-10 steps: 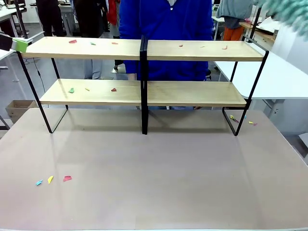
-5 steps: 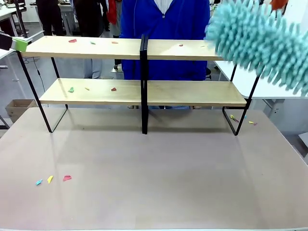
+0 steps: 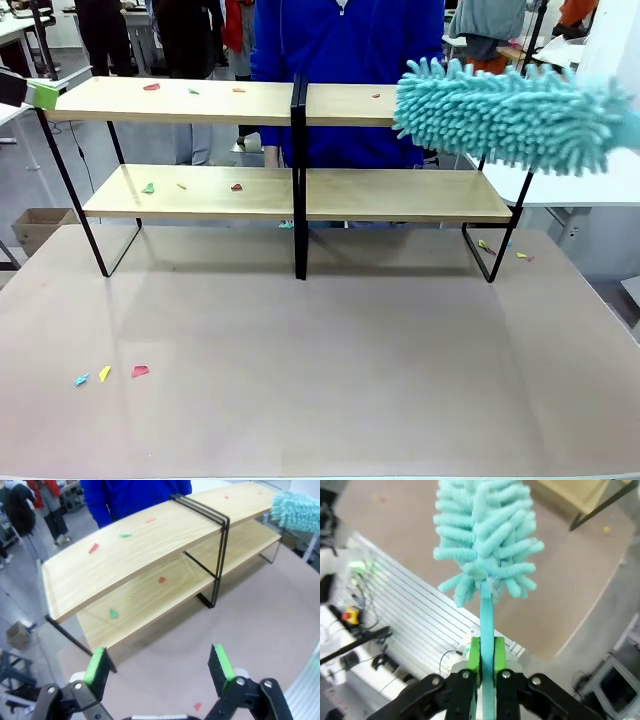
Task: Clean the shelves.
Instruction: Clean another randomly selected level of the Shelf with the Duster.
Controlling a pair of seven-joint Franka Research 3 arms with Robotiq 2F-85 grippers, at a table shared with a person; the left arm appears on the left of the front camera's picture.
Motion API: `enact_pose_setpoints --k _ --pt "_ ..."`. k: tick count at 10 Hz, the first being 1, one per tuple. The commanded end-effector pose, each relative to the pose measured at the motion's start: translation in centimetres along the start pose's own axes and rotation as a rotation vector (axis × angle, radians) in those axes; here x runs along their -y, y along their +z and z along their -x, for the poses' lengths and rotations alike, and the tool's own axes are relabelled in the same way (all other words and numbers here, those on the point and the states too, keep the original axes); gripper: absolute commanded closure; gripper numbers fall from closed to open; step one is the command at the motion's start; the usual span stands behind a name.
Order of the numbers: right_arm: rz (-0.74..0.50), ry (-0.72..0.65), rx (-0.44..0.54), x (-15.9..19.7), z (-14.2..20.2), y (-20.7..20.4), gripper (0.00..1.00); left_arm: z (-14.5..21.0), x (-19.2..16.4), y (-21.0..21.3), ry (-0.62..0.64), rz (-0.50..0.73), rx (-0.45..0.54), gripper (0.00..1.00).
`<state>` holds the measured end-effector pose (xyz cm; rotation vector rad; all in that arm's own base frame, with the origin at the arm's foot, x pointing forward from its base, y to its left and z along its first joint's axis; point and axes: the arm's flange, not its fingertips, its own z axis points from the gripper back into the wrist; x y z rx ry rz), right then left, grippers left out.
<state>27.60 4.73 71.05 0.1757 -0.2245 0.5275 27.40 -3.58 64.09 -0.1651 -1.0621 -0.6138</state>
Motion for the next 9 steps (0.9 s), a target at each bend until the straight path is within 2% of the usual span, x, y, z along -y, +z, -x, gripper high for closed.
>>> enact_pose_setpoints --k 1,3,4,5,7,9 --pt "0.028 -0.073 0.051 2.0 -4.5 2.3 0.88 0.1 0.0 0.0 -0.002 -0.003 -0.003 0.00" --pt "0.045 -0.046 0.194 1.4 -7.9 3.8 0.88 0.1 0.0 0.0 -0.002 -0.003 -0.003 0.00" --pt "-0.027 0.013 0.177 1.2 -8.9 4.2 0.88 0.1 0.0 0.0 -0.002 -0.003 -0.003 0.00" --pt "-0.049 0.009 0.191 1.6 -9.8 4.1 0.88 0.1 0.0 0.0 -0.002 -0.003 -0.003 0.00" --pt "-0.058 -0.011 0.231 1.2 -12.4 1.8 0.88 0.1 0.0 0.0 -0.002 -0.003 -0.003 0.00" --pt "-0.042 -0.028 0.185 -0.6 -16.1 -1.3 0.88 0.1 0.0 0.0 -0.002 -0.003 -0.003 0.00"
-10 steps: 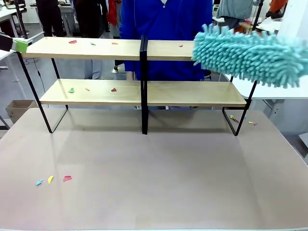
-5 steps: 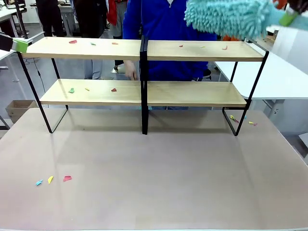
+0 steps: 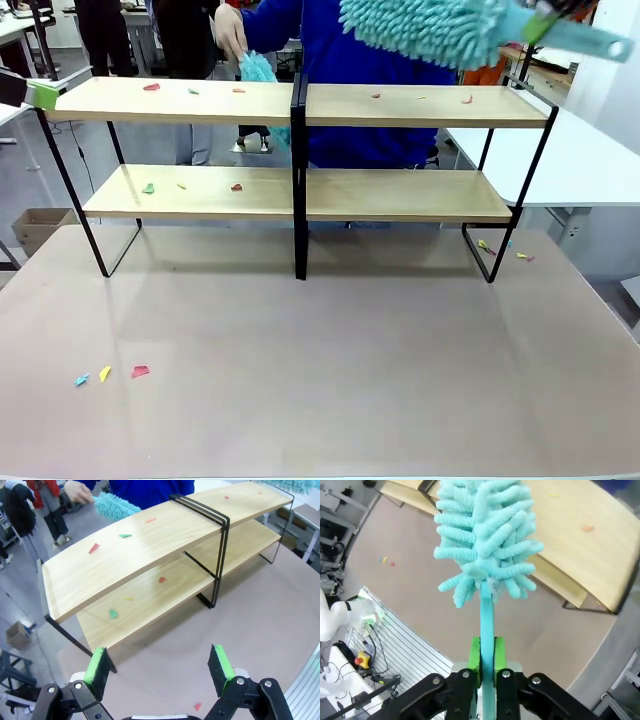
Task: Clean the shelves.
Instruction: Clean another randomly selected level of the Shelf with the Duster.
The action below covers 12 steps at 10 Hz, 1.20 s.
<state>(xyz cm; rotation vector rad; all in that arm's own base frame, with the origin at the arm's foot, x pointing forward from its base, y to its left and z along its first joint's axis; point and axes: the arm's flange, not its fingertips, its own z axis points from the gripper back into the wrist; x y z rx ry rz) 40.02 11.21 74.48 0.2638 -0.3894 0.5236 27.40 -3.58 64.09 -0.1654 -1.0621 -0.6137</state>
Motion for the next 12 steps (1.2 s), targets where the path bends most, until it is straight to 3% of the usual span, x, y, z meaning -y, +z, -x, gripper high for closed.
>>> enact_pose_setpoints --k 1,3,5,12 --pt "-0.005 -0.033 -0.026 -1.5 -2.8 -3.2 0.88 0.1 0.0 0.0 -0.002 -0.003 -0.003 0.00" --pt "0.006 -0.038 -0.114 -1.4 -3.5 -5.8 0.88 0.1 0.0 0.0 -0.002 -0.003 -0.003 0.00" --pt "0.099 -0.092 -0.169 -1.1 -2.4 -6.2 0.88 0.1 0.0 0.0 -0.002 -0.003 -0.003 0.00" --pt "0.289 -0.492 -0.126 1.4 1.9 -2.2 0.88 0.1 0.0 0.0 -0.002 -0.003 -0.003 0.00"
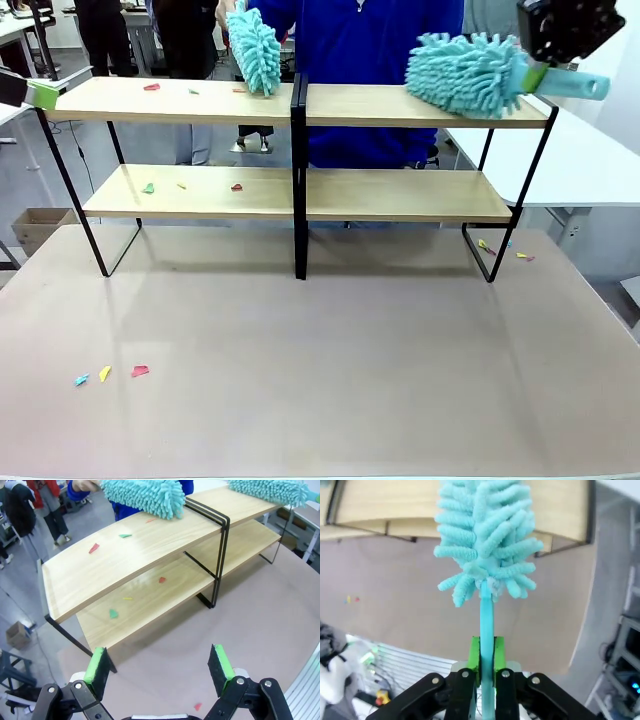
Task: Clean the shelves.
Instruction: Clean another randomly selected level of the Shelf with the Duster.
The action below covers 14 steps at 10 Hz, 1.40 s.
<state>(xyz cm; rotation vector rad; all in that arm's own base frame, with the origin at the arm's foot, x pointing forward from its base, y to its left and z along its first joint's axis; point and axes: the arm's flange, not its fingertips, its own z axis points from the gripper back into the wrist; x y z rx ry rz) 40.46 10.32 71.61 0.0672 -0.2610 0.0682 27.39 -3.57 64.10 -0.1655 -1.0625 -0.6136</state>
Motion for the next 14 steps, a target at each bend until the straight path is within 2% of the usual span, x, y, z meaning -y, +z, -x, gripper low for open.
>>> enact_pose_setpoints --k 1,3,4,5,6,8,11,12,14 --pt "0.056 -0.097 -0.034 1.2 1.0 0.3 0.88 0.1 0.0 0.0 -0.002 -0.003 -0.003 0.00" --pt "0.150 -0.157 -0.034 3.0 1.3 0.8 0.88 0.1 0.0 0.0 -0.002 -0.003 -0.003 0.00" --pt "0.247 -0.187 0.007 3.8 1.5 1.5 0.88 0.1 0.0 0.0 -0.002 -0.003 -0.003 0.00" --pt "0.356 -0.145 0.128 4.1 1.6 2.4 0.88 0.1 0.0 0.0 -0.002 -0.003 -0.003 0.00" --pt "0.397 -0.095 0.202 4.3 2.0 3.1 0.88 0.1 0.0 0.0 -0.002 -0.003 -0.003 0.00" --pt "0.342 0.019 0.242 3.6 3.2 2.9 0.88 0.1 0.0 0.0 -0.002 -0.003 -0.003 0.00" --pt "0.275 0.001 0.223 3.8 3.1 2.9 0.88 0.1 0.0 0.0 -0.002 -0.003 -0.003 0.00" --pt "0.183 0.035 0.181 4.3 3.5 3.3 0.88 0.1 0.0 0.0 -0.002 -0.003 -0.003 0.00" --pt "-0.143 0.132 0.096 8.1 4.8 5.7 0.88 0.1 0.0 0.0 -0.002 -0.003 -0.003 0.00"
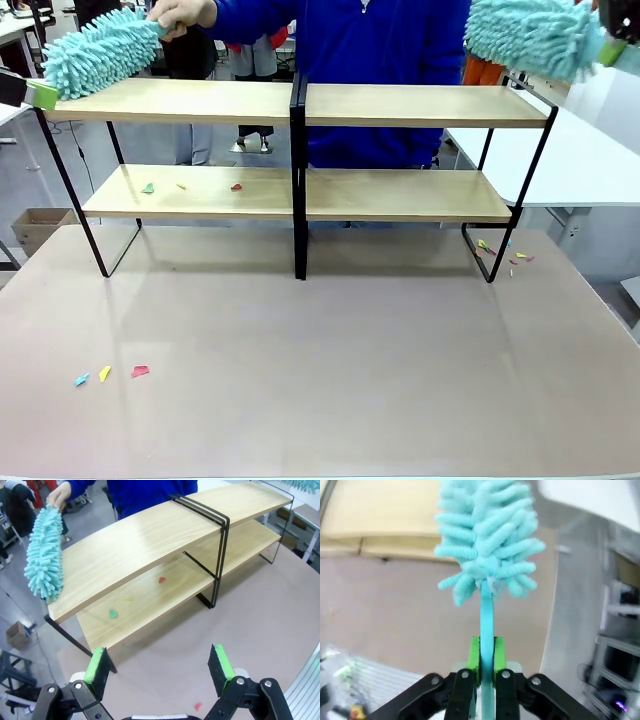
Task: Clean the shelves.
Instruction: Clean another randomly selected level of the Shelf with the Duster.
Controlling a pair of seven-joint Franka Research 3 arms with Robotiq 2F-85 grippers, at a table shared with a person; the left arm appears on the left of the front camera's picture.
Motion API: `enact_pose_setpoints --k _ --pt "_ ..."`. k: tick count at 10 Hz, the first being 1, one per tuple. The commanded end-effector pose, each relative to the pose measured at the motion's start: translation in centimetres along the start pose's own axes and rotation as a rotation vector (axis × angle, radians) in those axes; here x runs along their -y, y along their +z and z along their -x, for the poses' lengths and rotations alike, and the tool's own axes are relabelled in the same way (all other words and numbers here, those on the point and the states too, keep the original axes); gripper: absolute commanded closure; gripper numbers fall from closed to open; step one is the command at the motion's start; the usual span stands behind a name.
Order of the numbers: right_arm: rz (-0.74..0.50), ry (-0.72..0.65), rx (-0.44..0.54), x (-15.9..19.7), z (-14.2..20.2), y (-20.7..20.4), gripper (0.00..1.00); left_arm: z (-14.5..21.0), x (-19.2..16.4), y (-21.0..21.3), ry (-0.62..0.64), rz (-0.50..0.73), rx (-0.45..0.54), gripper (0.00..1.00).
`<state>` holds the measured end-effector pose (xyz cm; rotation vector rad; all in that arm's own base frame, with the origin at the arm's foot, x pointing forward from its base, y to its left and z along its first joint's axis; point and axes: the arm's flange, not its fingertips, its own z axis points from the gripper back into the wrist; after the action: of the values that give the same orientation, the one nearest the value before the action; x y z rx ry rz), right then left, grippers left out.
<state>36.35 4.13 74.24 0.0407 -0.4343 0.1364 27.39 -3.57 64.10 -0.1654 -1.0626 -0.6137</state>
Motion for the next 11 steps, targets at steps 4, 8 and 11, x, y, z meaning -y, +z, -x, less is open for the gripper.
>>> enact_pose_setpoints --k 4,8,11 --pt "-0.692 0.245 -0.230 9.5 6.1 6.7 0.88 0.1 0.0 0.0 -0.002 -0.003 -0.003 0.00" --pt "-0.831 0.511 -0.203 18.8 15.1 9.4 0.88 0.1 0.0 0.0 -0.002 -0.003 -0.003 0.00" --pt "-0.985 0.711 -0.144 23.1 18.4 7.7 0.88 0.1 0.0 0.0 -0.002 -0.003 -0.003 0.00"
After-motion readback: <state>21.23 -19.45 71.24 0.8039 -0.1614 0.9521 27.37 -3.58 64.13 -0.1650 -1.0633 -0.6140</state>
